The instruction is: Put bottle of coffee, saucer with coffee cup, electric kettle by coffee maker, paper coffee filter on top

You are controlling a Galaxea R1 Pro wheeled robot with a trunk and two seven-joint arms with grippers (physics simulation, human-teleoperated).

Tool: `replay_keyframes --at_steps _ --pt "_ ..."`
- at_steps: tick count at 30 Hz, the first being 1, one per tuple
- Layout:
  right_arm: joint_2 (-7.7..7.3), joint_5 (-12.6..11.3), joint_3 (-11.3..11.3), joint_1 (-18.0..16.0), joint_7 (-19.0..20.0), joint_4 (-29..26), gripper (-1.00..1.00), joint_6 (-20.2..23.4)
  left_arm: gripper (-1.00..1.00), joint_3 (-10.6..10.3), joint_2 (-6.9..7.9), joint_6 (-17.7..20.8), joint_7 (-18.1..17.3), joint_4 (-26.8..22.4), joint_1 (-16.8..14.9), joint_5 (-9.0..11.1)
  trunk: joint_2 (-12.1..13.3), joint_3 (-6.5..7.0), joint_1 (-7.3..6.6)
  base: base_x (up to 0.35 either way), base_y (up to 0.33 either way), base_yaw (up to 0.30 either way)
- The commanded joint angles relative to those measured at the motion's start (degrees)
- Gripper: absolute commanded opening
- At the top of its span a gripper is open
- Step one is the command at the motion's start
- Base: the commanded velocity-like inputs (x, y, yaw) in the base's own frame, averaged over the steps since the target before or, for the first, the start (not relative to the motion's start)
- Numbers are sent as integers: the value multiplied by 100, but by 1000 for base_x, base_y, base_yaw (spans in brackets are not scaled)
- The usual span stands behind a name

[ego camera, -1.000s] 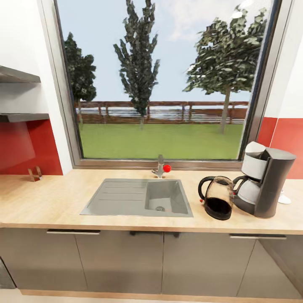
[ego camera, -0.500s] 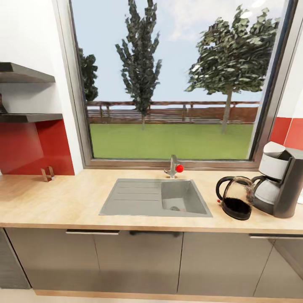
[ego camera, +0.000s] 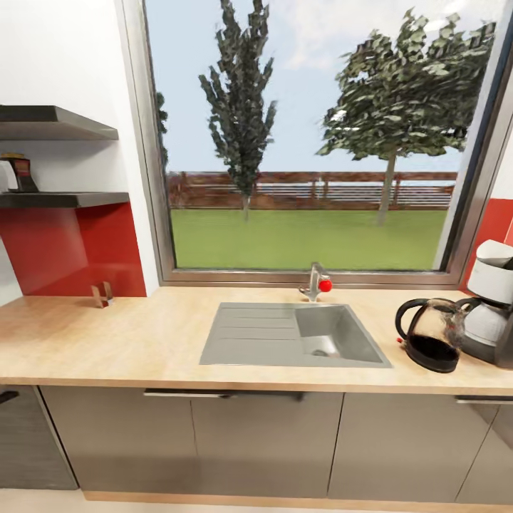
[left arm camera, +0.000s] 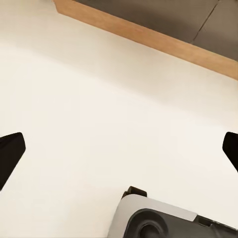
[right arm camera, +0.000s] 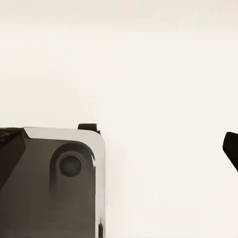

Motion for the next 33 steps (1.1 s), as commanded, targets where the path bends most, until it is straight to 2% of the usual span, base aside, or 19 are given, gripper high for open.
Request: replay_keyframes --at_steps 1,5,9,10,13,17,20,33 --pt "-4 -7 -10 -6 22 19 100 -34 100 11 -1 5 -52 -2 3 61 -2 0 2 0 348 0" --pt "-39 -10 -85 -6 6 -15 100 -24 100 11 -1 5 -52 -2 3 55 -2 0 2 0 348 0" --pt "40 33 -86 -6 -27 -65 100 -27 100 11 -1 5 -52 -2 3 54 -2 0 2 0 348 0" --pt "108 8 -81 -6 -90 -80 100 50 100 11 -5 5 -52 -2 3 54 -2 0 2 0 348 0" --pt "185 -1 -68 -6 -122 -18 100 93 100 11 -9 5 -52 -2 3 51 -2 0 2 0 348 0" --pt "507 19 -67 -6 -178 -96 100 47 100 4 -7 5 -52 9 3 46 -2 0 2 0 348 0" --pt "612 10 -69 -6 -190 -92 100 68 100 3 -6 -1 -52 15 3 49 -2 0 2 0 348 0" --pt "667 9 -50 -6 -198 1 100 114 100 3 -9 -4 -52 16 3 54 -2 0 2 0 348 0"
